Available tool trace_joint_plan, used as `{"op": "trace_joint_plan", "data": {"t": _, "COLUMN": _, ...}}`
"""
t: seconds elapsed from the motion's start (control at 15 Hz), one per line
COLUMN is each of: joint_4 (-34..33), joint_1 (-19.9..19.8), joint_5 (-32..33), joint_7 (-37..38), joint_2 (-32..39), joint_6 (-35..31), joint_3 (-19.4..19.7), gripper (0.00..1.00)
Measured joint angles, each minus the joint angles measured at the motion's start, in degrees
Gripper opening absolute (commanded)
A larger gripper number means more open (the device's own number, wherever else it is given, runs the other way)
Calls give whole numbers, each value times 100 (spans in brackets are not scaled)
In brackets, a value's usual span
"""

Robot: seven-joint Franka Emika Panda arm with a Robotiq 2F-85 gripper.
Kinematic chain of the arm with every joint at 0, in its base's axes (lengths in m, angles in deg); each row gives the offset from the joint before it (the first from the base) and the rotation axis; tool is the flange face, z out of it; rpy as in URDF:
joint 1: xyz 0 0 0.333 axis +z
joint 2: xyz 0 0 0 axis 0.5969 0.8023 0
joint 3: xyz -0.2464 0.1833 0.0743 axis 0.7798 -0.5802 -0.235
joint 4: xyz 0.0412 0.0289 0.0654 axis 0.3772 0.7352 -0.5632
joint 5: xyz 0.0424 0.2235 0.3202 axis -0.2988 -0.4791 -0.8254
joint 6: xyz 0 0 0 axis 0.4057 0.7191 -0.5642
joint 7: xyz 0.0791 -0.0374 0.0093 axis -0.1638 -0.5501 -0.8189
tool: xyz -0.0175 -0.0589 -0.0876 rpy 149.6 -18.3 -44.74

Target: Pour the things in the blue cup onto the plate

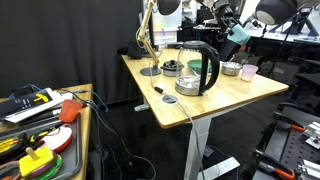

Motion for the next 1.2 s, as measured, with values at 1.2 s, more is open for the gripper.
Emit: {"op": "trace_joint_plan", "data": {"t": 1.2, "joint_4": -18, "joint_1": 173, "joint_5": -2, "joint_7": 2, "joint_2": 97, "joint_6": -212, "joint_3": 168, "gripper": 54}}
